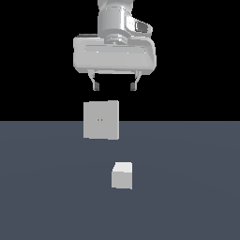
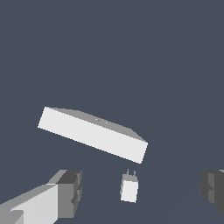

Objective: Plug the charger into the wall socket.

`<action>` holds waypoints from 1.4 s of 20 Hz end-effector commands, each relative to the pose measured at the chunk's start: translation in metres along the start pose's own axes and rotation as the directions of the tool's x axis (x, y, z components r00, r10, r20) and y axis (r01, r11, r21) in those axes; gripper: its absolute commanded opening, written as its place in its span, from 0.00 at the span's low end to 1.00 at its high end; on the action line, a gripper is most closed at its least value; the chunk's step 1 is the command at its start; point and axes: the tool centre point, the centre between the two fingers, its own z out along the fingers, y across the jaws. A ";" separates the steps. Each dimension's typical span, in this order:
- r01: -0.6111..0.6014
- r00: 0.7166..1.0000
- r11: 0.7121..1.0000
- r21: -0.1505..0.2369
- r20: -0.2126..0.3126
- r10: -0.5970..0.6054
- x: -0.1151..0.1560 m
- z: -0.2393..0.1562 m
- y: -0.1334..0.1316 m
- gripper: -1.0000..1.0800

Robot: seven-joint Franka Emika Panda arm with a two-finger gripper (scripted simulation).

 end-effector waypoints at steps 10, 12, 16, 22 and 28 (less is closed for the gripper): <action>-0.014 1.000 1.000 -0.002 -0.008 0.014 -0.011 0.010 0.002 0.96; -0.021 1.000 1.000 -0.002 -0.012 0.021 -0.017 0.015 0.003 0.96; -0.041 0.999 0.999 -0.004 -0.023 0.040 -0.031 0.029 0.006 0.96; -0.080 0.996 0.997 -0.008 -0.045 0.080 -0.061 0.059 0.010 0.96; -0.118 0.991 0.993 -0.011 -0.067 0.117 -0.088 0.088 0.013 0.96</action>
